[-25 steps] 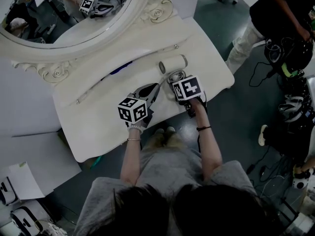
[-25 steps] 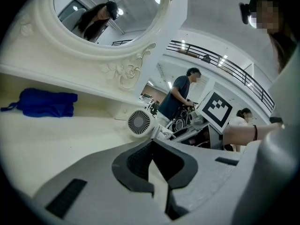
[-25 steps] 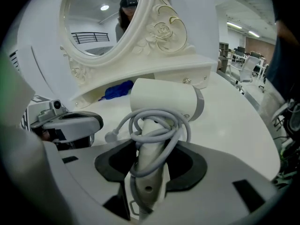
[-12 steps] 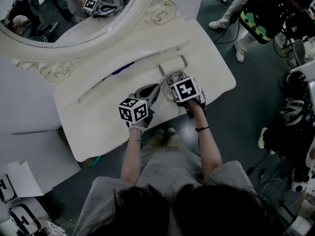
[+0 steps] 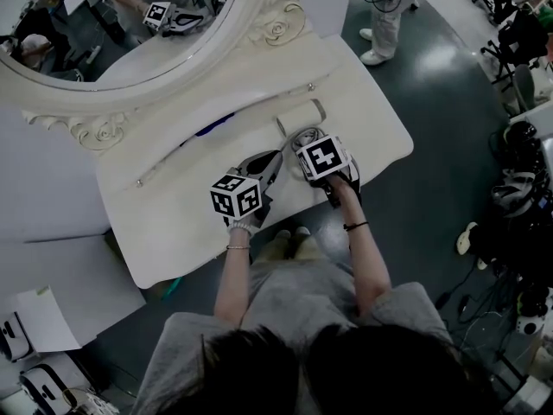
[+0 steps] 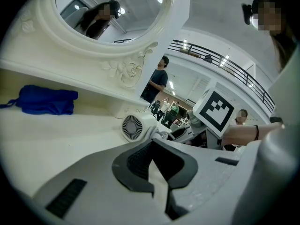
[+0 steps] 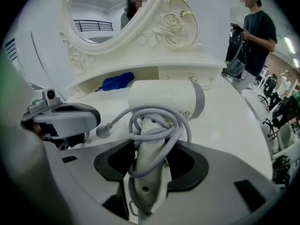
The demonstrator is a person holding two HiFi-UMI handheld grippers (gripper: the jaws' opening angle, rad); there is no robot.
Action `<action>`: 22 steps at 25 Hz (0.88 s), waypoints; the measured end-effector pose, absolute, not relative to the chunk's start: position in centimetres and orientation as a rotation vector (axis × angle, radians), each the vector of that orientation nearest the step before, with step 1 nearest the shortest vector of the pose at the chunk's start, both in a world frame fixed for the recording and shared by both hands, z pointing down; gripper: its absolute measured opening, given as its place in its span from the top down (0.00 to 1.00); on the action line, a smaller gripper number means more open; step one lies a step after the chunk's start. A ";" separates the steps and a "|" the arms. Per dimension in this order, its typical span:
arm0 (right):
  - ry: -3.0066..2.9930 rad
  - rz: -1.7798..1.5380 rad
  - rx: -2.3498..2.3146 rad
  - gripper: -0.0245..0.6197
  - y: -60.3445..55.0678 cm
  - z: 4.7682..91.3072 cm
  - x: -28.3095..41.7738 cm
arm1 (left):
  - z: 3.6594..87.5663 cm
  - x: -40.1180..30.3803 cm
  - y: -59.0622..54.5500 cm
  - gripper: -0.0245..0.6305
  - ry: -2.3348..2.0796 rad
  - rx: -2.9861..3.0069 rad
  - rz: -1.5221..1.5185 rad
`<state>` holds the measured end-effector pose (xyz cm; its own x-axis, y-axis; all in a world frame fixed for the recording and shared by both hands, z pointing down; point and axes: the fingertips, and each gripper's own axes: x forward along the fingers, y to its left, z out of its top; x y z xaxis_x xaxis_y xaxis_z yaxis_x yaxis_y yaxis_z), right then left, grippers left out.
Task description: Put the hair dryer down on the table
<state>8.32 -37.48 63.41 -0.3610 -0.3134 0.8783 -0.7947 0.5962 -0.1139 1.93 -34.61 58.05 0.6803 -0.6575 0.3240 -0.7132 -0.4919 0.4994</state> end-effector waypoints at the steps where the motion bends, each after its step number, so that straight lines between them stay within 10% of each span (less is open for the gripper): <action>1: -1.936 0.682 0.883 0.64 -37.5 63.4 8.2 | 58.0 1.9 -34.6 0.96 -1.049 2.279 0.120; 22: -2.168 0.711 1.110 0.53 -38.2 59.5 9.3 | 56.4 1.1 -33.8 0.96 -1.070 2.339 0.114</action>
